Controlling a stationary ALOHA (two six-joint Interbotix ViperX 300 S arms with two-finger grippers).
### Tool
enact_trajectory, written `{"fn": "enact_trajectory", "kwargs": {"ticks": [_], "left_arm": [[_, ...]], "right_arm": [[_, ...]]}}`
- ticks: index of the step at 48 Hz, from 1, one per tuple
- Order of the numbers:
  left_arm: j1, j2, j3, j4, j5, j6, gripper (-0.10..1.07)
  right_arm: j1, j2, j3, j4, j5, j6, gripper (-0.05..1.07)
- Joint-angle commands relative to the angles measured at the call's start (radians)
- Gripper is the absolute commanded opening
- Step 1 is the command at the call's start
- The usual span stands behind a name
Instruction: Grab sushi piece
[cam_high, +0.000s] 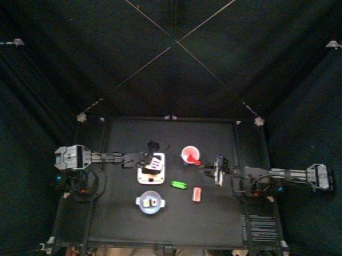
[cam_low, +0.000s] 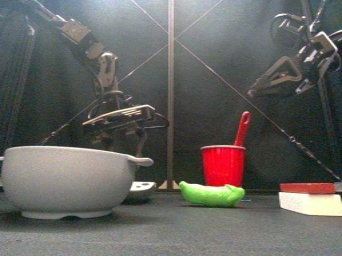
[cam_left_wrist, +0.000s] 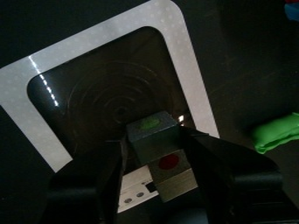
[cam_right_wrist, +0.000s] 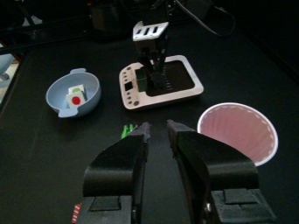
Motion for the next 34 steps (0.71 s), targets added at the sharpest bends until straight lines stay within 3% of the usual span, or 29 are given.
{"fn": "enact_trajectory", "kwargs": {"ticks": [1,13,34], "left_arm": [[0.0,-0.017,-0.023,0.011,-0.005,0.005,0.67],[-0.008,-0.072,-0.012,0.029,-0.026,0.005,0.64],[-0.008,-0.081,0.002,0.029,-0.026,0.008,0.64]], "right_arm": [[0.0,0.0,-0.009,0.0,-0.003,-0.002,0.66],[0.0,0.002,-0.009,0.0,0.002,-0.002,0.66],[0.0,0.0,-0.009,0.0,0.003,-0.002,0.66]]}}
